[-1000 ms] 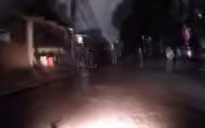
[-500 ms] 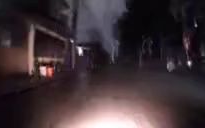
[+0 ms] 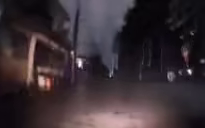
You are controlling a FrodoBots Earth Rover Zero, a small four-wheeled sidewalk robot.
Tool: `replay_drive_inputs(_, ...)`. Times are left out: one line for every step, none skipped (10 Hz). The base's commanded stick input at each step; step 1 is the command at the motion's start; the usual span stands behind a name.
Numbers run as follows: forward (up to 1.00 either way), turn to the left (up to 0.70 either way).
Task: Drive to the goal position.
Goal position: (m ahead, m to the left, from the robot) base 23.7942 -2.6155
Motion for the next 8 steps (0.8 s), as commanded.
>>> replay_drive_inputs(0.30,0.00)
replay_drive_inputs(0.30,0.00)
replay_drive_inputs(0.30,0.00)
replay_drive_inputs(0.30,0.00)
replay_drive_inputs(0.30,0.00)
replay_drive_inputs(0.30,0.00)
replay_drive_inputs(0.30,0.00)
replay_drive_inputs(0.30,0.00)
